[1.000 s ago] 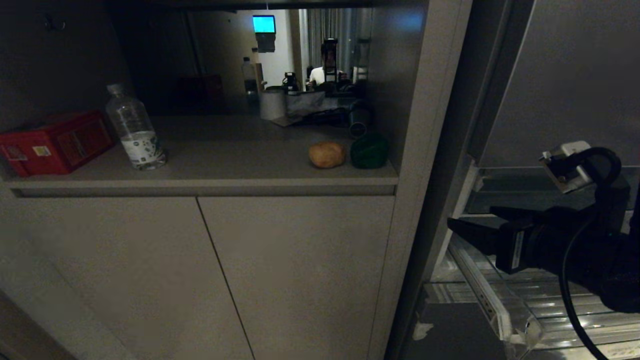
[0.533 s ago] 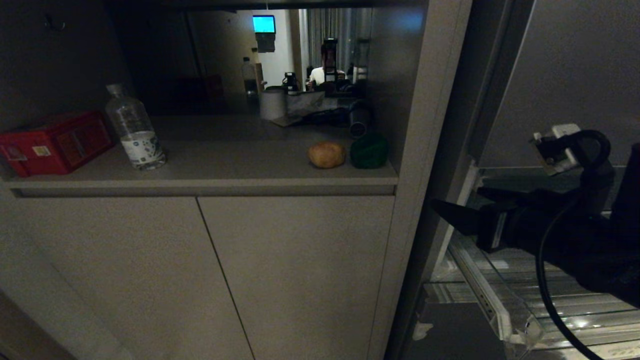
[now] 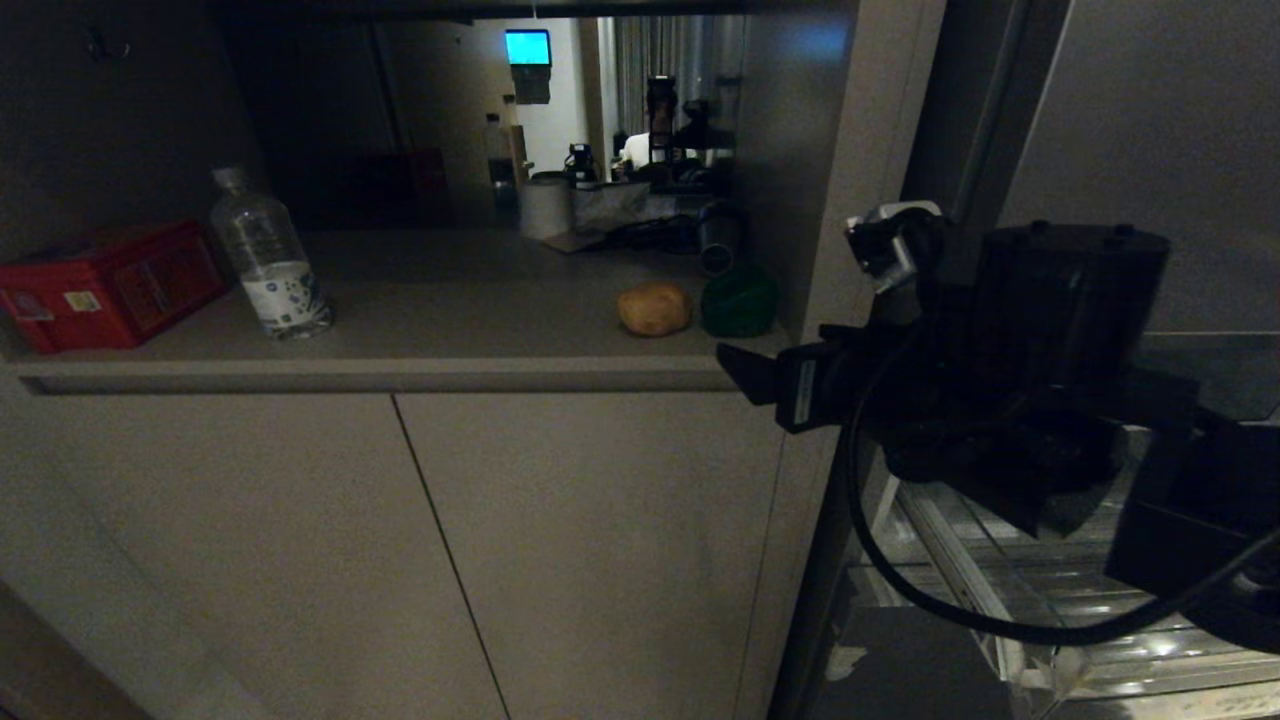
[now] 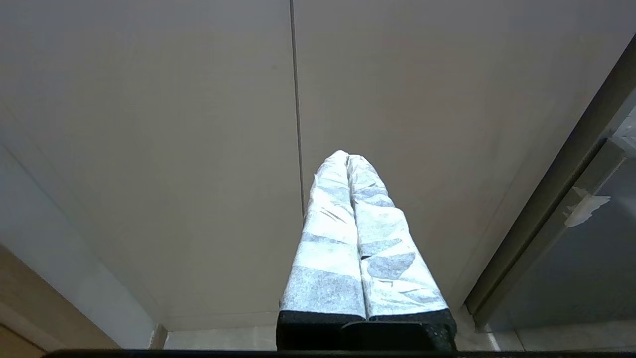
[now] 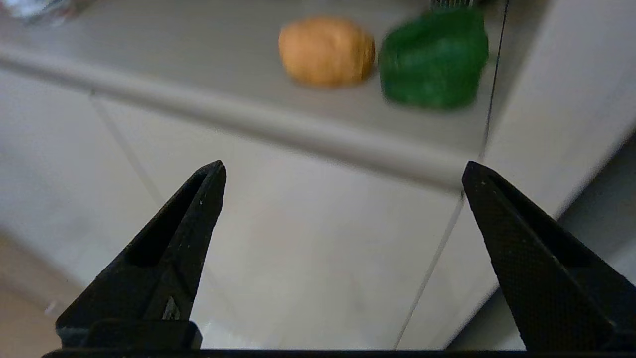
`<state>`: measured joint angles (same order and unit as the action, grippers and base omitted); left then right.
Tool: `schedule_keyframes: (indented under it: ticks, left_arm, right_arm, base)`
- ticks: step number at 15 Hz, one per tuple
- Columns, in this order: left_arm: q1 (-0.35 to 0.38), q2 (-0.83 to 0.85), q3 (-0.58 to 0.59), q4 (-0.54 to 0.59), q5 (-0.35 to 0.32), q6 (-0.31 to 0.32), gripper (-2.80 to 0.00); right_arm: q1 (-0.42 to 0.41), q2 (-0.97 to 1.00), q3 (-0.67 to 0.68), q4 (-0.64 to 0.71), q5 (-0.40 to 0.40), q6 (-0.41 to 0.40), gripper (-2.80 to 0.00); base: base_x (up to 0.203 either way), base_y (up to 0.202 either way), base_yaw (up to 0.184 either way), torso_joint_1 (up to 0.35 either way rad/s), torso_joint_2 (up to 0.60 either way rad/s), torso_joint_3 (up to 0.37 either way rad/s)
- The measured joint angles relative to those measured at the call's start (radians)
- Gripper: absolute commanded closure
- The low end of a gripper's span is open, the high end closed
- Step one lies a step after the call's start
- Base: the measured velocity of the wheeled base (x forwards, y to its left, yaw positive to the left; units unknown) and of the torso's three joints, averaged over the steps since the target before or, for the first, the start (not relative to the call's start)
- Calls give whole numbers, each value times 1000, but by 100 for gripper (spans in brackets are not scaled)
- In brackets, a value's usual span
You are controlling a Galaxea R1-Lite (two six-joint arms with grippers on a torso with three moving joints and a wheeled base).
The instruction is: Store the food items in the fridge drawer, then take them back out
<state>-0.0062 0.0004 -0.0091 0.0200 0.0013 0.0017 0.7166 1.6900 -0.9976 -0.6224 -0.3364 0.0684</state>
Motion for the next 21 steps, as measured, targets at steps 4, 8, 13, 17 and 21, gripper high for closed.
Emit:
schedule_keyframes:
  ticks: [4,8,13,17,21]
  left_arm:
    - [0,0,0,0,0,0,0]
    - [0,0,0,0,0,0,0]
    - [0,0,0,0,0,0,0]
    - [0,0,0,0,0,0,0]
    - [0,0,0,-1,0,-1,0]
  right_arm:
    - [16,108,-126,-1,-51,-79,-280]
    - [12,217,-249,-42,-121,-109,-280]
    - [-9,361,-410,-134,-226,-175,-280]
    - [-37,423,-498,-137,-276,-191,-280]
    - [-67,465,-560,-137,-290,-193,-280]
  base:
    - [0,0,0,0,0,0]
    - [0,0,0,0,0,0]
    - [0,0,0,0,0,0]
    - [0,0,0,0,0,0]
    - [0,0,0,0,0,0]
